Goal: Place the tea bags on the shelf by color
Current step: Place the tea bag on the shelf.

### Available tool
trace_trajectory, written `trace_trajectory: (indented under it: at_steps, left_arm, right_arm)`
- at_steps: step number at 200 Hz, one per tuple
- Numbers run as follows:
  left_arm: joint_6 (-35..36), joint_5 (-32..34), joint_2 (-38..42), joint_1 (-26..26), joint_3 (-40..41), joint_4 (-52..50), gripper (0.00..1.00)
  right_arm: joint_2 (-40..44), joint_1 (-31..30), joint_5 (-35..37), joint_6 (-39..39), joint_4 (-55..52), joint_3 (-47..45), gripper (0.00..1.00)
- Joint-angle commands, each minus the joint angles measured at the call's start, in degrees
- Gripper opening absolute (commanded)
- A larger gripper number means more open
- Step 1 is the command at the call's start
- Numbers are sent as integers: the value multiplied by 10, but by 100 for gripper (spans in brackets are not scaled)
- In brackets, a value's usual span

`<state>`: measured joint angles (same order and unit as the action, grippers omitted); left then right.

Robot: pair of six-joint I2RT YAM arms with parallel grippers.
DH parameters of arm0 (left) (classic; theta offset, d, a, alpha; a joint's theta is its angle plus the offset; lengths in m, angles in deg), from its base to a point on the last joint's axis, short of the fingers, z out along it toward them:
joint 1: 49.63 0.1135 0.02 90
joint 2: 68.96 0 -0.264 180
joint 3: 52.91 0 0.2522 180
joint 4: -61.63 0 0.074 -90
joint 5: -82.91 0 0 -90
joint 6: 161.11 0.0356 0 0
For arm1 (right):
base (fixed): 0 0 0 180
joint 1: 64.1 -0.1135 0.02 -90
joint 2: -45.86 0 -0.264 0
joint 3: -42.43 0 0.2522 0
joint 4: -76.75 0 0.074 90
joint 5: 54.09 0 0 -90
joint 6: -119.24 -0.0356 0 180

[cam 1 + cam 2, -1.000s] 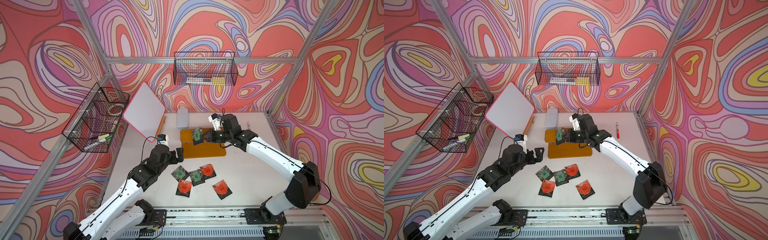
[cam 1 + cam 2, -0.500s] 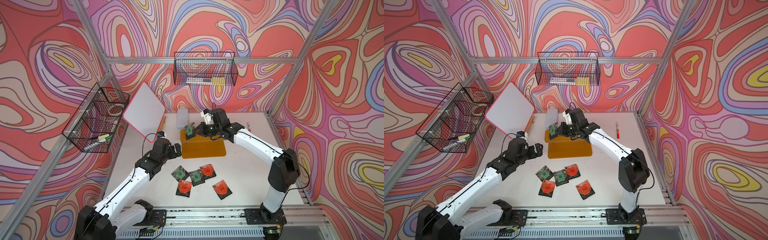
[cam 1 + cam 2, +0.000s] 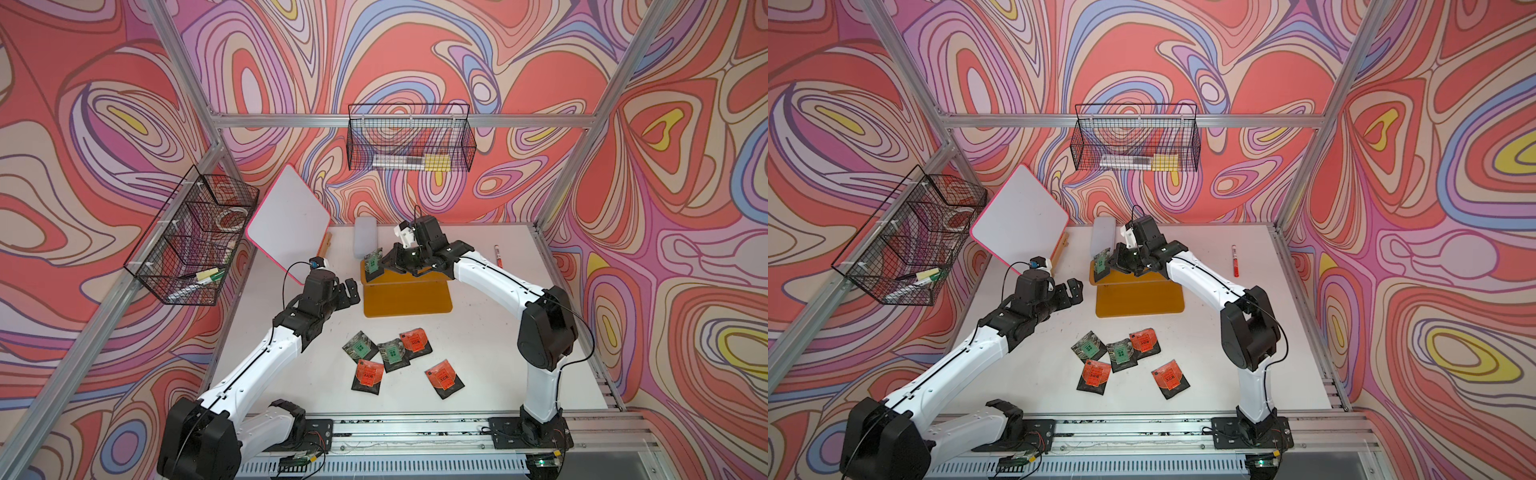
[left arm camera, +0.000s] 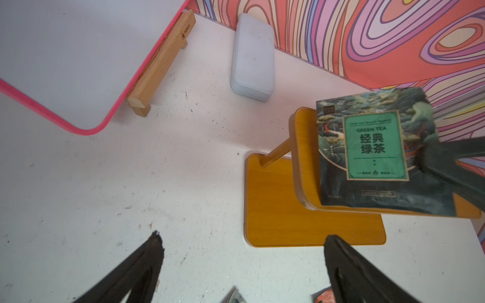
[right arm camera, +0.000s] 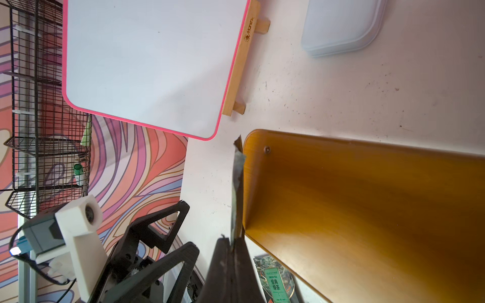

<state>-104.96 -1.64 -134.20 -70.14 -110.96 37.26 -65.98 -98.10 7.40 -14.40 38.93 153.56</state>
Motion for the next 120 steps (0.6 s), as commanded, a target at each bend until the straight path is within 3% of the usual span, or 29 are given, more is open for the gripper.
trace_trajectory:
  at_steps: [1,120]
  left_arm:
    - [12,-3,-8,6,-15,18,99]
    - [20,2,-12,7,-15,18,99]
  right_arm:
    - [-18,-4,-5,-13,-22,19,0]
    - [-53,-2,35,12,-109,63,0]
